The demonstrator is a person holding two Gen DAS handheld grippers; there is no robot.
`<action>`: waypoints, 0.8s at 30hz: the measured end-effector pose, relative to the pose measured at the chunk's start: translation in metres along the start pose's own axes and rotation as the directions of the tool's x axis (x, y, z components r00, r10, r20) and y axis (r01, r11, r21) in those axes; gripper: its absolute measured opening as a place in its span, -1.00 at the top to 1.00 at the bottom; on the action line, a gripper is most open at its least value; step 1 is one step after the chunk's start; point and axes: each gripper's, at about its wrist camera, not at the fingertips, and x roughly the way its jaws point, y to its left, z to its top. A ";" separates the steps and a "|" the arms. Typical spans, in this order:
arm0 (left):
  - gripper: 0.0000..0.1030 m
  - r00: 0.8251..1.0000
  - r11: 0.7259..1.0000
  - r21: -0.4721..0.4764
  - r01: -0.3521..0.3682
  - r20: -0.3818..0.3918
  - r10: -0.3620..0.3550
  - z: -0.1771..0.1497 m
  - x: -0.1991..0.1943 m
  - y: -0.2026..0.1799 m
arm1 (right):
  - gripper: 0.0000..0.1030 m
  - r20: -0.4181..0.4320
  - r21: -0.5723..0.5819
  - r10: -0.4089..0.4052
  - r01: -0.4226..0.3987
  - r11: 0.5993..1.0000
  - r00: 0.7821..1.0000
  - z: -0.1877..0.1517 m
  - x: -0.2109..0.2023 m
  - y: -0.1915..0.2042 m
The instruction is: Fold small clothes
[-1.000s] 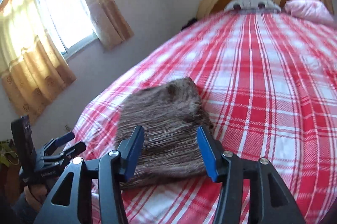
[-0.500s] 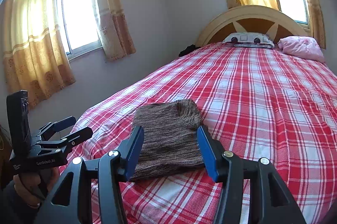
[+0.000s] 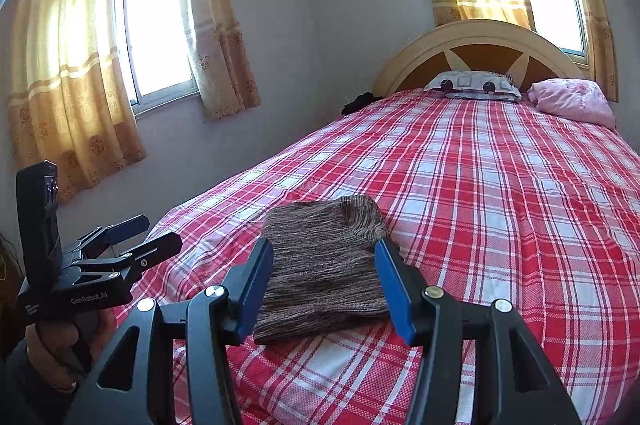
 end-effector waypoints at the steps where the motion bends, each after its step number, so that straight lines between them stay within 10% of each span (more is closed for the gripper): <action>1: -0.93 1.000 1.000 -0.001 0.001 0.002 -0.001 0.001 -0.001 0.000 | -0.06 0.003 0.000 0.000 0.000 1.000 1.000 0.000 -0.001 0.000; 24: -0.93 1.000 1.000 -0.001 -0.003 0.002 0.003 0.001 -0.003 0.000 | -0.07 0.012 -0.007 0.011 -0.011 1.000 1.000 -0.002 -0.005 0.002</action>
